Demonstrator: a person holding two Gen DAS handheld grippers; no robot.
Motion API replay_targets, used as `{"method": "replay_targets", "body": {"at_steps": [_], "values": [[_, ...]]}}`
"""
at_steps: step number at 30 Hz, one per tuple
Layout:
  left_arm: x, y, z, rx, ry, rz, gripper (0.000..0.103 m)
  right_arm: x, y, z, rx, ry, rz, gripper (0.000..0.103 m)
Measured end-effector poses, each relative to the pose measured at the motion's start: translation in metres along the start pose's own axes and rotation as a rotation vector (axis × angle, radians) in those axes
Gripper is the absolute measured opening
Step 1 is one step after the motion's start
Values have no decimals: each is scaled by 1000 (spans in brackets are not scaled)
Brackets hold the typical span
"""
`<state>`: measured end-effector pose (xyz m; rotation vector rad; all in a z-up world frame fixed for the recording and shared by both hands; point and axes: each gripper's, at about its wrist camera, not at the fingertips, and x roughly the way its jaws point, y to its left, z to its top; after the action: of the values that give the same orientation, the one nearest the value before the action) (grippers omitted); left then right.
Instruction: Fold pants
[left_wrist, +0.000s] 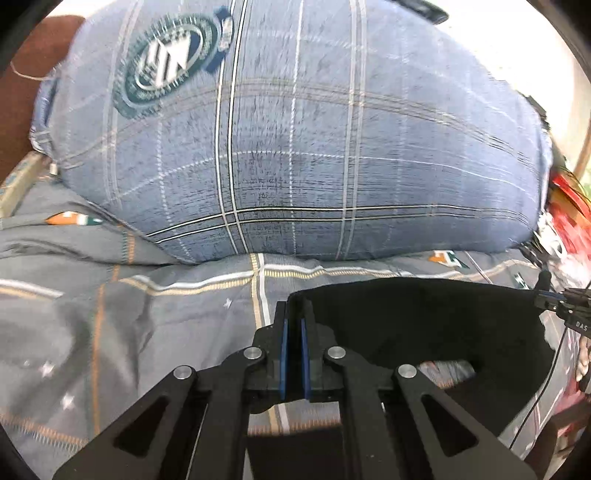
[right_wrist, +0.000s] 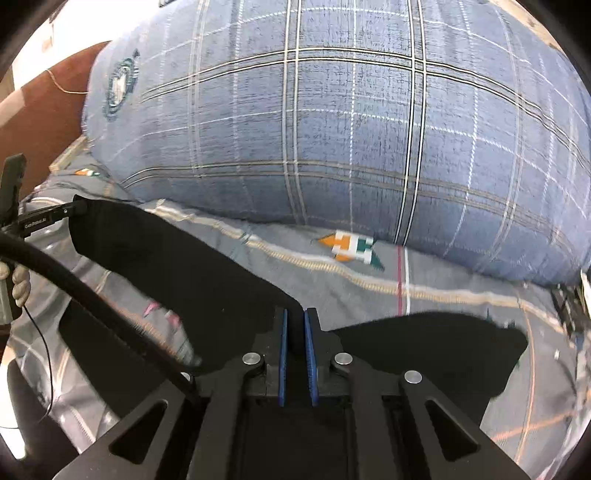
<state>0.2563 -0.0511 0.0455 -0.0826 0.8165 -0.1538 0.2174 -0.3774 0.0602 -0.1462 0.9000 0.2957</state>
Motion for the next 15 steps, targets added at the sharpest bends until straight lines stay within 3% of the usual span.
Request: {"method": "replay_targets", "body": {"at_steps": [3,8,12,15], "values": [[-25,-2,-26,10,-28,-1,6,-14,11,-29,12,3,21,10],[-63,-9,-83,69,-62,75,6,-21,26,-84,53,29,57,10],[-75,-10,-130,71,-28,75,6,-8,28,-130,118,77,83,9],[-80,-6,-163,39,13,64,6,-1,25,-155,167,99,104,2]]}}
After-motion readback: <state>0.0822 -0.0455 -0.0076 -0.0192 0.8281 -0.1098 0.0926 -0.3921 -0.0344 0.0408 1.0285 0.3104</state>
